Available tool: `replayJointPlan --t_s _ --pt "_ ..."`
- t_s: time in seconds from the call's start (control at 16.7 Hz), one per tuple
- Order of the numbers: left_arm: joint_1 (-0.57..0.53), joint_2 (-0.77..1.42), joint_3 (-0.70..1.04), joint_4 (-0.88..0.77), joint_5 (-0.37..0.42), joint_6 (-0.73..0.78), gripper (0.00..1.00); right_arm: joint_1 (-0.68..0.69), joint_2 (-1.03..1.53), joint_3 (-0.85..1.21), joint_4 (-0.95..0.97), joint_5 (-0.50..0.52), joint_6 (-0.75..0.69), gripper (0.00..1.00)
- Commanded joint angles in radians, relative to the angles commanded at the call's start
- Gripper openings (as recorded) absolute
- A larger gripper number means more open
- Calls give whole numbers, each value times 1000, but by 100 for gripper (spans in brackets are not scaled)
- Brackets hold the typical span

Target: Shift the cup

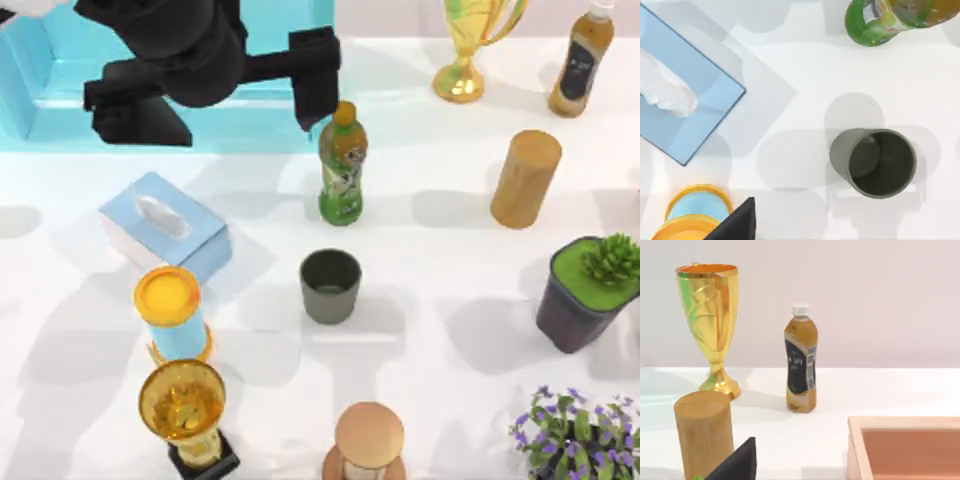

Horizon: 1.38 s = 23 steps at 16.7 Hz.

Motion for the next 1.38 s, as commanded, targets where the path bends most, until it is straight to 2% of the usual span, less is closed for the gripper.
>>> replayJointPlan --t_s 0.3,0.6,1.08,1.38 --pt "-125 389 380 -251 2 -118 100 0 0 0 0 0 0 100" --pt "-189 585 573 -379 2 -177 100 0 0 0 0 0 0 100" --pt "-192 594 565 -370 2 -182 100 0 0 0 0 0 0 100" --pt "-218 584 399 -214 1 -206 100 0 0 0 0 0 0 100"
